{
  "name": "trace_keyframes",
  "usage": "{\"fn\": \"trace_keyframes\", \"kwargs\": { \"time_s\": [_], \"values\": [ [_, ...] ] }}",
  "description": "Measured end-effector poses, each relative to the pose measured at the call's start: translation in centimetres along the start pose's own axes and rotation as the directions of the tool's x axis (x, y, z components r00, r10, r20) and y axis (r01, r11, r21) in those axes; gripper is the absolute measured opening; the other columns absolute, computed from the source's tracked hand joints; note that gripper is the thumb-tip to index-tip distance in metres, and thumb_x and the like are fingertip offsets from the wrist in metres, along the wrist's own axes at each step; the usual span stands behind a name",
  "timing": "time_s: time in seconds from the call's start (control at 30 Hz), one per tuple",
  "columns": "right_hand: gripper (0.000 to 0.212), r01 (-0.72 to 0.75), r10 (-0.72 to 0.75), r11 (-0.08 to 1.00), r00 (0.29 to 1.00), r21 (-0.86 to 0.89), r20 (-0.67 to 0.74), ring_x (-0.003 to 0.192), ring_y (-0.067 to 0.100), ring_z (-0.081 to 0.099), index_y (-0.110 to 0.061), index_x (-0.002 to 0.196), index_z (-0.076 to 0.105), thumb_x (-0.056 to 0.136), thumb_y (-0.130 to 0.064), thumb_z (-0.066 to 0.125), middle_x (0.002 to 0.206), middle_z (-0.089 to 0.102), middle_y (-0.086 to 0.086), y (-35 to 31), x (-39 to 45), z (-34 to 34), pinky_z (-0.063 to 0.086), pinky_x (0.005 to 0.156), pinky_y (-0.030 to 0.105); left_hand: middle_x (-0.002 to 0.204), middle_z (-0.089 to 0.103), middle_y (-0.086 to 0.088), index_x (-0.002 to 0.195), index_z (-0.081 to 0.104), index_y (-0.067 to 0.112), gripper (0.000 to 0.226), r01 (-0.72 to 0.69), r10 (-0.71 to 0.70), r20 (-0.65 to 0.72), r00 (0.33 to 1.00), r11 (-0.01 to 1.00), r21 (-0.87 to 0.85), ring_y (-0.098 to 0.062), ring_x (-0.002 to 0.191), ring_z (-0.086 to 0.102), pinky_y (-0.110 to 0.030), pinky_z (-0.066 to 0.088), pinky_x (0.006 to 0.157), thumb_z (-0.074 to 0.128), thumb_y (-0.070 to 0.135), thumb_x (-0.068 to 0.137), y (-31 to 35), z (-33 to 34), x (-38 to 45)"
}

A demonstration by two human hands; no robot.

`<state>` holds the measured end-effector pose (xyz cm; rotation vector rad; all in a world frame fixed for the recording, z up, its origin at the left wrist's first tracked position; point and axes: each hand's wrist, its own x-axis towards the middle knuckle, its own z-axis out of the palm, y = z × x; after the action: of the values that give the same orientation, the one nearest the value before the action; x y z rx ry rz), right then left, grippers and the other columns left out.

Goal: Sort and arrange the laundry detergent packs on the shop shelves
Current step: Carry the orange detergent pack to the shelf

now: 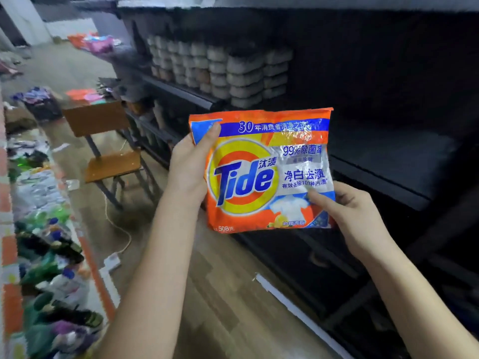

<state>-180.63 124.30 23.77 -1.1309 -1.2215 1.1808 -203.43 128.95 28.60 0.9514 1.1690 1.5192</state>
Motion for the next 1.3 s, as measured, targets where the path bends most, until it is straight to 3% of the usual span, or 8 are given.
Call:
{"fn": "trace_keyframes", "kwargs": {
  "time_s": [0.13,0.37,0.47,0.57,0.7,0.93,1.1,1.3],
  "values": [
    [0.013,0.160,-0.171,0.985,0.956,-0.066,-0.238,0.061,0.006,0.068,-0.010,0.084,0.069,0.086,-0.003,0.058,0.071,0.074,-0.004,-4.7,-2.2,-3.5,0.048,0.051,0.013,0.076,0.074,0.002,0.085,0.063,0.018,0.013,-0.065,0.084,0.256,0.963,0.995,-0.081,-0.013,0.071,0.071,-0.032,0.058,0.068,0.061,0.029,0.090,3.4,7.3,1.4],
    [0.013,0.312,-0.373,0.928,0.775,-0.204,-0.510,0.068,0.009,0.069,-0.019,0.077,0.076,0.072,-0.017,0.063,0.077,0.075,-0.002,-11.3,-9.0,-9.8,0.054,0.059,0.018,0.070,0.073,0.002,0.084,0.062,0.014,0.010,-0.035,0.201,0.600,0.774,0.960,-0.278,-0.012,0.065,0.070,-0.027,0.056,0.060,0.058,0.019,0.092,7.7,19.3,-1.9],
    [0.020,0.327,-0.420,0.908,0.709,-0.262,-0.567,0.070,0.011,0.070,-0.024,0.078,0.078,0.061,-0.031,0.068,0.080,0.075,-0.001,-13.0,-12.6,-12.4,0.055,0.062,0.021,0.068,0.073,0.001,0.081,0.062,0.013,0.013,0.018,0.223,0.685,0.693,0.945,-0.326,-0.012,0.063,0.070,-0.026,0.056,0.059,0.058,0.020,0.092,8.6,23.2,-5.3],
    [0.012,0.325,-0.442,0.897,0.646,-0.300,-0.622,0.057,0.007,0.067,-0.018,0.076,0.076,0.073,-0.019,0.065,0.074,0.074,-0.001,-14.2,-16.3,-15.1,0.052,0.052,0.015,0.067,0.073,0.001,0.084,0.061,0.013,0.011,0.064,0.234,0.737,0.634,0.934,-0.352,-0.012,0.061,0.070,-0.026,0.056,0.056,0.058,0.021,0.091,9.1,26.4,-9.2],
    [0.017,0.319,-0.480,0.877,0.611,-0.359,-0.630,0.068,0.013,0.070,-0.025,0.074,0.077,0.070,-0.019,0.062,0.078,0.075,0.002,-15.9,-20.7,-19.3,0.056,0.060,0.024,0.070,0.073,0.002,0.086,0.061,0.016,0.010,0.053,0.260,0.767,0.587,0.933,-0.357,-0.012,0.063,0.071,-0.027,0.057,0.056,0.060,0.026,0.088,9.6,30.5,-14.0],
    [0.028,0.321,-0.469,0.883,0.634,-0.343,-0.614,0.088,0.029,0.071,-0.015,0.087,0.076,0.064,-0.031,0.070,0.095,0.074,0.012,-19.3,-24.6,-29.1,0.058,0.078,0.042,0.072,0.073,0.003,0.089,0.059,0.017,0.010,0.031,0.281,0.772,0.570,0.932,-0.362,-0.013,0.066,0.071,-0.026,0.057,0.055,0.061,0.027,0.090,10.5,39.2,-19.9],
    [0.013,0.297,-0.458,0.888,0.619,-0.350,-0.638,0.072,0.018,0.071,-0.009,0.093,0.069,0.083,-0.008,0.060,0.084,0.075,0.005,-21.6,-23.5,-34.8,0.060,0.065,0.029,0.067,0.072,0.002,0.088,0.058,0.015,0.014,0.036,0.223,0.786,0.577,0.954,-0.297,-0.012,0.061,0.070,-0.026,0.056,0.052,0.064,0.028,0.089,11.3,46.2,-20.2],
    [0.009,0.194,-0.424,0.894,0.655,-0.404,-0.625,0.056,0.009,0.067,-0.012,0.082,0.065,0.089,-0.010,0.060,0.068,0.070,-0.002,-25.5,-17.8,-41.2,0.057,0.060,0.025,0.072,0.068,-0.006,0.083,0.055,0.011,0.018,-0.071,0.225,0.728,0.647,0.969,-0.237,-0.014,0.054,0.067,-0.030,0.058,0.053,0.067,0.024,0.087,13.6,54.8,-16.8]
  ]
}}
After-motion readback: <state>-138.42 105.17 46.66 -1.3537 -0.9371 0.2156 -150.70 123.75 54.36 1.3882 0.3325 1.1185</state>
